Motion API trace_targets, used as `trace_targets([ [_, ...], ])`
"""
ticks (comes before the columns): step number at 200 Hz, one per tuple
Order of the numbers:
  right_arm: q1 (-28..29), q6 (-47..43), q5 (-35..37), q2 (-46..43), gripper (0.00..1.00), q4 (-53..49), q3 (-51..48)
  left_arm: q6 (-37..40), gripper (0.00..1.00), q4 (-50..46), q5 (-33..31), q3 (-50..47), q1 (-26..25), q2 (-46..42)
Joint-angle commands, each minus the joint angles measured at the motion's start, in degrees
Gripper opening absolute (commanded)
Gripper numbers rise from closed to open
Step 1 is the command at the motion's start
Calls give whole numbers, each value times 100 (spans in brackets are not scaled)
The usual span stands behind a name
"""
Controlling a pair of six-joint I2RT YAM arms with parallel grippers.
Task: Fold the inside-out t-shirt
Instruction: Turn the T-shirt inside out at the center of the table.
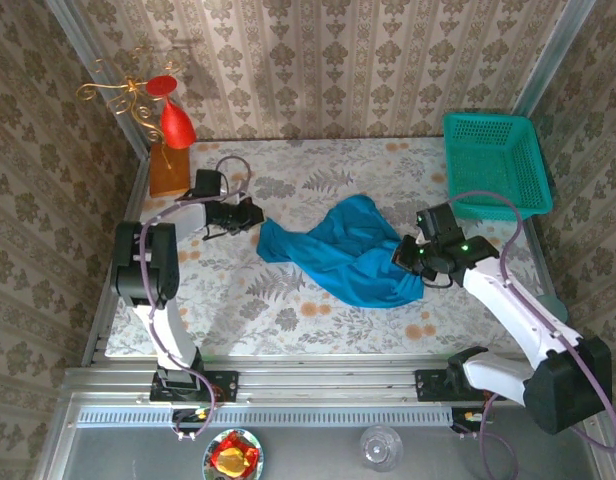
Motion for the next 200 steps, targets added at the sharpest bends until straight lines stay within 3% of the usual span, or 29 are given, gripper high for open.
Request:
trace_targets([
  [1, -91, -223, 441, -386, 0, -431, 630, 285, 0, -621, -750, 475, 102, -923],
  [36, -215, -291, 783, -852, 0, -738, 1131, 719, 0, -1349, -1782, 837, 188, -2191],
  [64, -247, -31, 897, -1221, 0, -579, 750, 764, 0, -1343, -2663, 495, 225, -3120],
  [79, -295, 215, 954, -1369, 0, -458, 284, 755, 0, -1283, -2734, 191, 222, -3328],
  [98, -330, 749, 921, -1493, 0, -248, -557, 711, 0, -1271, -2369, -269, 217, -3301],
  [127, -331, 1137, 650, -1513, 28, 9, -1333, 562, 0, -1046, -2084, -1090, 139, -3205],
  [144, -339, 808, 662, -1467, 30, 23, -1255, 482, 0, -868, -1927, -1414, 116, -3158],
  [157, -314, 70, 336, -1258, 30, 225, -1095, 441, 0, -749, -1861, -1575, 94, -3147],
  [200, -221, -1769, -268, 318, 30, 124, -242, 453, 0, -669, -1830, -1596, 85, -3036],
])
